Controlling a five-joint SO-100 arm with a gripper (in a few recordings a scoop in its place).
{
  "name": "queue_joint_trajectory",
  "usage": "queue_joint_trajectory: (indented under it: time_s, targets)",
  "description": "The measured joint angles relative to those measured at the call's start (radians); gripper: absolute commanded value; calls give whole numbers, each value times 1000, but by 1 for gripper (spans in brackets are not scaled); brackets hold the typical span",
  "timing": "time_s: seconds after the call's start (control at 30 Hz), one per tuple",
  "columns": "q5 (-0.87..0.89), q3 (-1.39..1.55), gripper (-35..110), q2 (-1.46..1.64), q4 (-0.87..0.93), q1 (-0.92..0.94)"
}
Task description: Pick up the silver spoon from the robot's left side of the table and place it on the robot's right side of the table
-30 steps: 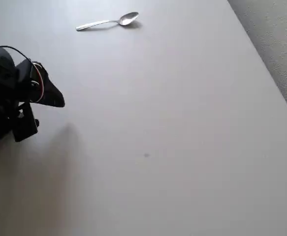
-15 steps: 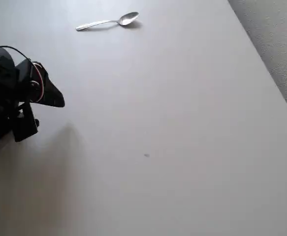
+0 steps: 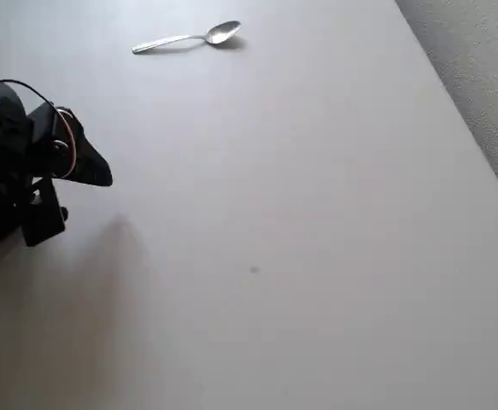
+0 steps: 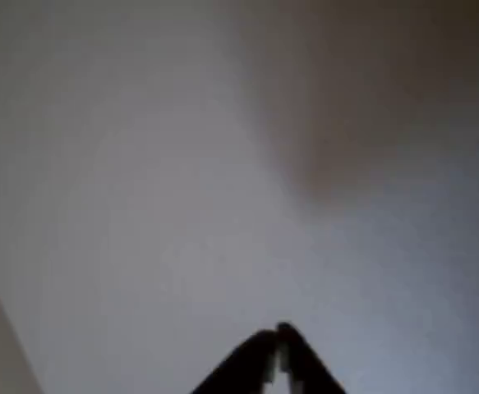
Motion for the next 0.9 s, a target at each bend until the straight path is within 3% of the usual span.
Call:
queue_joint_trajectory:
  time_s: [0.33, 0.5, 0.6, 0.77, 0.9]
  targets:
    - [-23, 0, -2, 0, -2, -34]
    - [-149, 6, -2, 0, -15, -198]
    - [-318, 51, -1, -11, -91, -288]
    - [-565, 41, 12, -11, -155, -417]
    - [-580, -66, 21, -166, -230, -537]
